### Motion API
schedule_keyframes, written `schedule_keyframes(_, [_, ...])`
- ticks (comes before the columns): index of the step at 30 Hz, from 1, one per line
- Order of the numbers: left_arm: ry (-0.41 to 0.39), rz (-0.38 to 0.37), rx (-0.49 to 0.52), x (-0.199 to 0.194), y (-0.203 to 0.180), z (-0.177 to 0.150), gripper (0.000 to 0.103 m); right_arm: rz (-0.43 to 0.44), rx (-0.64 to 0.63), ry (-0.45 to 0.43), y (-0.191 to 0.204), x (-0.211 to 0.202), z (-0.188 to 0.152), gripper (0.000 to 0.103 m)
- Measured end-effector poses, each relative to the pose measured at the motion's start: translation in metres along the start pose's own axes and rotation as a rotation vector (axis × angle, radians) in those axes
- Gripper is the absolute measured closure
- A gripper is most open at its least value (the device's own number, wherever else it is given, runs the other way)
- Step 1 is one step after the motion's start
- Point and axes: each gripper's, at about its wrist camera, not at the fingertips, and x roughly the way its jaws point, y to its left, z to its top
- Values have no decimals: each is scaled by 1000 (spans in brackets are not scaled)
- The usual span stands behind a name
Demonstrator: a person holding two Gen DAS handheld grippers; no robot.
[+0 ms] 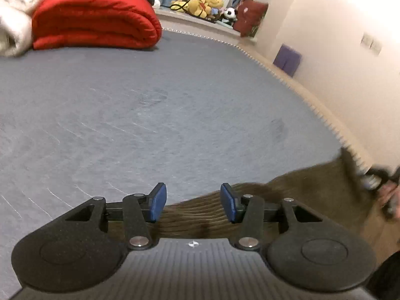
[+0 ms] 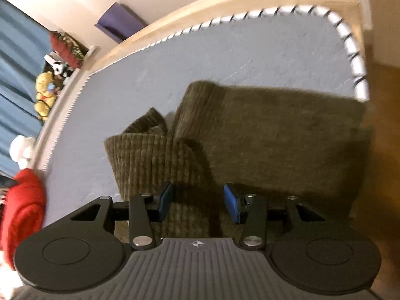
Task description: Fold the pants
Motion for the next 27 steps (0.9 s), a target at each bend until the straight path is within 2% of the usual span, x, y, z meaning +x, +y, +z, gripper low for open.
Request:
schedule_keyframes(2, [-22,20,35,3,-4,5,51,26,-49,-14,7,7,2,55])
schedule_keyframes(5, [-40,-3,-16,3,1,9,51,52,-75,4,8,15,2,55])
schedule_keyframes(6, [-47,2,-18,3,1,11,51,53,-72,10,8,17,1,58])
schedule_keyframes(7, [-50,10,-14,5,0,11,51,48,-75,12,9,18,0,64])
schedule_keyframes(8, [-49,12,-11,5,-1,12,51,42,-84,0,13,18,2,86])
schedule_keyframes(10, [-50,1,-16,5,-4,11,51,46,-107,-56,18,5,3,90])
schedule_keyframes(12, [-53,-8,-7,3,-11,8,51,87,-136,-124,21,-9,5,92])
schedule_keyframes(15, [-46,-11,12,7,-18,6,51,84,-139,-297,16,-49,9,94])
schedule_keyframes(17, [-35,-19,22,10,-23,5,51,22,-71,-404,0,-75,12,94])
schedule_keyframes(19, [-20,-30,37,14,-29,3,51,-115,-7,-442,-20,-85,12,94])
schedule_keyframes(20, [-9,-38,47,17,-33,2,51,-173,20,-434,-29,-84,13,94])
schedule_keyframes(22, [24,-61,77,21,-40,-1,51,-306,103,-365,-56,-73,15,94])
schedule_keyframes(23, [43,-68,98,23,-44,-3,50,-344,157,-329,-68,-67,14,94])
schedule_keyframes(25, [66,-76,133,25,-50,-9,50,-348,208,-307,-84,-66,10,94])
schedule_keyframes(27, [86,-92,156,27,-53,-14,50,-328,165,-322,-81,-71,9,94])
